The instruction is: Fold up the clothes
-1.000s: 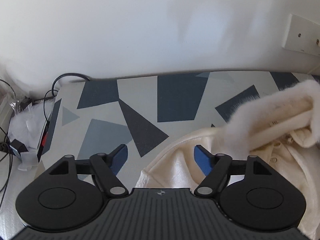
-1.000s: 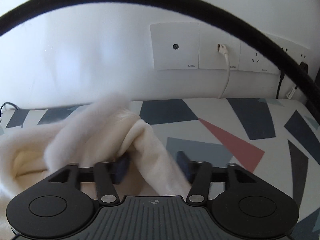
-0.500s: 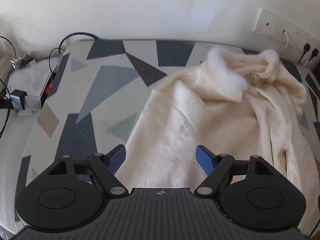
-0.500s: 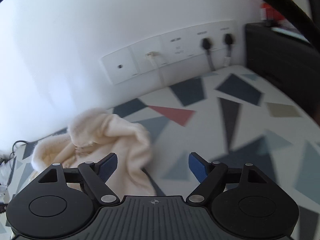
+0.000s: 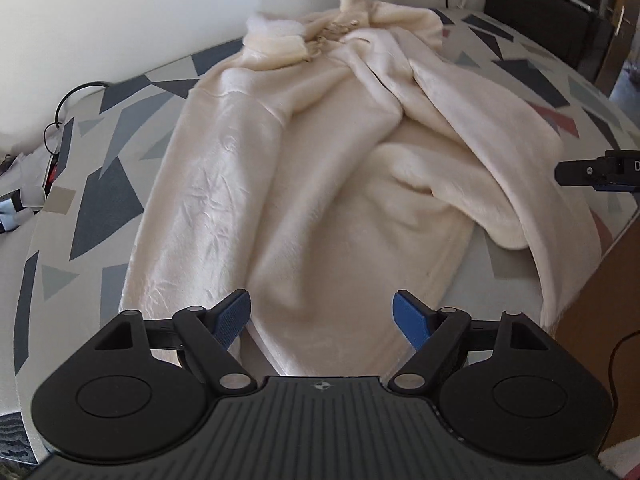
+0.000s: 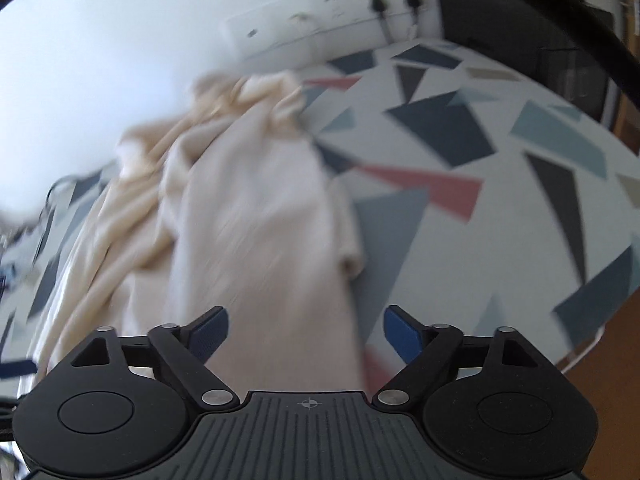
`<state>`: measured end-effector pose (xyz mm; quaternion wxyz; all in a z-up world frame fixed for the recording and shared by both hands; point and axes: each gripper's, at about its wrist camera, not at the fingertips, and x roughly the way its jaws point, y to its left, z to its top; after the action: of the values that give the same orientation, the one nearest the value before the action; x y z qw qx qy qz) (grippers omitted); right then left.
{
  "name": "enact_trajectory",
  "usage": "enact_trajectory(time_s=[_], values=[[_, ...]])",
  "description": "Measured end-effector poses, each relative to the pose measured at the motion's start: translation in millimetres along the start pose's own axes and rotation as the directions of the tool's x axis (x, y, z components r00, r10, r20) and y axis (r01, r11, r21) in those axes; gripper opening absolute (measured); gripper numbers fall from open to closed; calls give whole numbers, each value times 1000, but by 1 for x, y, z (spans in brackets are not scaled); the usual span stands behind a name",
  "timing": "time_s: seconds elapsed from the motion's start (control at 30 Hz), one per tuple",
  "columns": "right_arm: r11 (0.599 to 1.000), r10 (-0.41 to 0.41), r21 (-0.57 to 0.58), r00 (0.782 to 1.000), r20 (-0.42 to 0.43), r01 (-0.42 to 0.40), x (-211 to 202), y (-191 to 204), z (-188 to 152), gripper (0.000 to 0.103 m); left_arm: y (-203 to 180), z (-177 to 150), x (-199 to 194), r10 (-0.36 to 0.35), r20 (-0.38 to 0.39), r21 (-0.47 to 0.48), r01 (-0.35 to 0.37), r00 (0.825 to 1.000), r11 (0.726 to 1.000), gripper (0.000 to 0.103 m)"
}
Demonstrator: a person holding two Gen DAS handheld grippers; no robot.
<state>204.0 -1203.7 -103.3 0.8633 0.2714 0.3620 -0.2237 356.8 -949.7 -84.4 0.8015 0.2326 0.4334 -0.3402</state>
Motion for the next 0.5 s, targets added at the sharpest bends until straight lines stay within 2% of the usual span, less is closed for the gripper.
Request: enact_trajectory(time_s=[0.13,0.2,0.3,0.37,0.47,0.5], values=[[997,19,-80,999,-30,-22,3,33,-19,99,-9,-10,7,17,-20,14,-17,1000,1000,80],[993,22,-112,998,-52,-27,7,45,-23,100,-8,-12,8,19,-25,1,-19,1000,1000,80],[983,-34,-183,996,-79,19,12,55,-29,100,-5,-13,9,12,-32,-25,-13,999,1000,80],[976,-77,-212,993,-87,57,13,56,-33,92,-3,-13,10,5,-40,-36,-7,999,999,80],[981,-48,-193,995,-87,31,3,49,-33,66,1,-15,12,-8,-51,-62,4,999,998,80],[985,-12,-173,995,-102,-6,-1,43,-30,45,3,-16,13,-13,-55,-75,9,998,997,80]])
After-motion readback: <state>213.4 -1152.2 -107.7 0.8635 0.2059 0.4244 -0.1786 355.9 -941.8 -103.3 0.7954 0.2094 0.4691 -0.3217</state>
